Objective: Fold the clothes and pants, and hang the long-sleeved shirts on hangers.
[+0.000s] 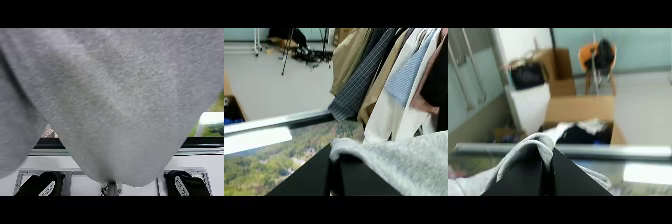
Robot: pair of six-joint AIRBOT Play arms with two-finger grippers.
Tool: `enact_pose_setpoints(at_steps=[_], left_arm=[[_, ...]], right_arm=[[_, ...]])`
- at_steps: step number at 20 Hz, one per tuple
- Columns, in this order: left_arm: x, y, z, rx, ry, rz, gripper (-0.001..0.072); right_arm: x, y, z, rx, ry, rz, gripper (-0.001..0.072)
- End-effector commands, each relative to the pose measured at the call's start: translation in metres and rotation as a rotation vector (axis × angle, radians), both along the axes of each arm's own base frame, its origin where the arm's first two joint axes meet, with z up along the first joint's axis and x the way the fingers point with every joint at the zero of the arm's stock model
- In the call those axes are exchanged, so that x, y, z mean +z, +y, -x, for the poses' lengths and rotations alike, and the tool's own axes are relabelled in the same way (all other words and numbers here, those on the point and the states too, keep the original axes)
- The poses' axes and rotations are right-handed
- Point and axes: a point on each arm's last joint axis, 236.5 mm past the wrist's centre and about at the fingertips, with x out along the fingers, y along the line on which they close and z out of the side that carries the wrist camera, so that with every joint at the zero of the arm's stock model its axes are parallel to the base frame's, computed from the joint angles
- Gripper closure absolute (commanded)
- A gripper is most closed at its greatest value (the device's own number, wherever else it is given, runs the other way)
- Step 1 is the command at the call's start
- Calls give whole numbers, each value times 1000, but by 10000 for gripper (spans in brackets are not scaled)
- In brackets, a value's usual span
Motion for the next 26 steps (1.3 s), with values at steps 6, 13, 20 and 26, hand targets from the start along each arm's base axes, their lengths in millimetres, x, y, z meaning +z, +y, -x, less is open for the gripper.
enact_pose_setpoints(at_steps=[6,13,20,26], left_arm=[[-264,12,-217,155,573,-285,294],[-394,101,-235,327,991,-210,12],[-480,60,-205,94,1295,-174,12],[-570,-4,-183,-33,1461,-280,12]], right_arm=[[-266,12,-223,72,606,-113,217],[-288,-68,-224,8,659,-107,251],[-430,-143,-48,-280,1237,-16,250],[-540,-86,56,-224,1553,-220,240]])
